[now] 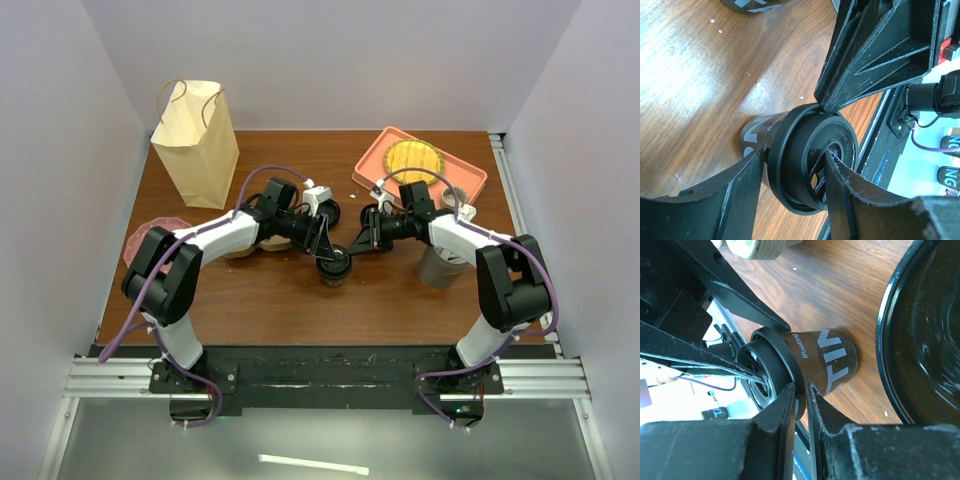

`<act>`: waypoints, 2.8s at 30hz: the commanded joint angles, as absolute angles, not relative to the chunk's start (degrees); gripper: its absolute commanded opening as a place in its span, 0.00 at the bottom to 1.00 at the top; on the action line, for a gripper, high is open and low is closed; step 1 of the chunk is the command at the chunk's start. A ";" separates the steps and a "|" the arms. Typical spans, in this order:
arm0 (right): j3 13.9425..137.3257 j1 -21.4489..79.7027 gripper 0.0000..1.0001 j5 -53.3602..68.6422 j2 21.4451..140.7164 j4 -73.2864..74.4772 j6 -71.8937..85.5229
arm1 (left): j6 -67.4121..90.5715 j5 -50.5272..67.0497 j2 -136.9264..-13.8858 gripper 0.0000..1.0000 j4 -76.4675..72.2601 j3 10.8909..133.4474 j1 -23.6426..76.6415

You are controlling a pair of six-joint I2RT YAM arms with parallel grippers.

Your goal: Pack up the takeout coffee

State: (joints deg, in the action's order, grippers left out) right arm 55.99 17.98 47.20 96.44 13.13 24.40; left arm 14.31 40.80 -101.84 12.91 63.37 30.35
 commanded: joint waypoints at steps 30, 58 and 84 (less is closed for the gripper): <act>57.31 19.07 0.34 40.78 86.14 24.26 24.35 | 13.54 20.74 -109.42 0.53 24.52 55.63 31.91; 49.13 20.30 0.34 48.69 90.26 13.45 27.24 | 13.71 20.57 -109.69 0.52 24.35 55.72 31.99; 36.12 20.39 0.15 26.81 94.04 9.84 28.30 | 14.85 18.02 -112.06 0.52 25.40 56.08 31.99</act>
